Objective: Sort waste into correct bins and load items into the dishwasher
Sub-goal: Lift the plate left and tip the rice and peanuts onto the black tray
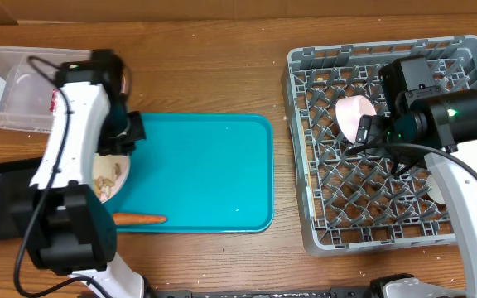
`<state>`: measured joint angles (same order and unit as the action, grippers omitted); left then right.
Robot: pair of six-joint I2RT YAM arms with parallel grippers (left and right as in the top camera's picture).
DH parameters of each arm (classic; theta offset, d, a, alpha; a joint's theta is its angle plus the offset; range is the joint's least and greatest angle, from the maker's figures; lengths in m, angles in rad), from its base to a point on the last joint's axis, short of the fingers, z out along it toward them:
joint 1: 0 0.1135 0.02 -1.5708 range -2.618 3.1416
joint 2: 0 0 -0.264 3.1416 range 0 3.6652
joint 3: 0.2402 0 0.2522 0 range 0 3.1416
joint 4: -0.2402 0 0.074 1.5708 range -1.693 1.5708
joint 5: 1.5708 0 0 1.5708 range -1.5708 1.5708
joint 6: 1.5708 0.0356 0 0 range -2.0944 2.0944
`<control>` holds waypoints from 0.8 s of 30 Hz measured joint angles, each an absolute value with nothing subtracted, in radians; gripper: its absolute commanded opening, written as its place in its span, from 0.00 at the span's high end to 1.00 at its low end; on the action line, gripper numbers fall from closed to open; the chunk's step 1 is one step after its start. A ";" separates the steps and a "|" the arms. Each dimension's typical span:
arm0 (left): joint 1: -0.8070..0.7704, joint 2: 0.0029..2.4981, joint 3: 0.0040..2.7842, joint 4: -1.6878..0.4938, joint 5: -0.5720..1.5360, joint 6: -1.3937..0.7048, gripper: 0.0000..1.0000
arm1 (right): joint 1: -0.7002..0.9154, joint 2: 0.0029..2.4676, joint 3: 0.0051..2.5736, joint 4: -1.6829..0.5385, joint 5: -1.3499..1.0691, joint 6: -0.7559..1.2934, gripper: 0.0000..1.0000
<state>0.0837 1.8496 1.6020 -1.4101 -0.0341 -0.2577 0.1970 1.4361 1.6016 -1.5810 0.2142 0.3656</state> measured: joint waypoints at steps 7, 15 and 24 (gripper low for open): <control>0.245 1.849 1.602 -1.410 0.092 -0.158 0.96 | 0.197 1.436 1.602 -1.582 0.214 0.366 0.14; 0.445 1.850 1.602 -1.399 0.291 -0.051 0.96 | 0.197 1.436 1.602 -1.582 0.214 0.366 0.15; 0.664 1.849 1.602 -1.394 0.544 0.053 0.96 | 0.197 1.436 1.602 -1.584 0.215 0.366 0.15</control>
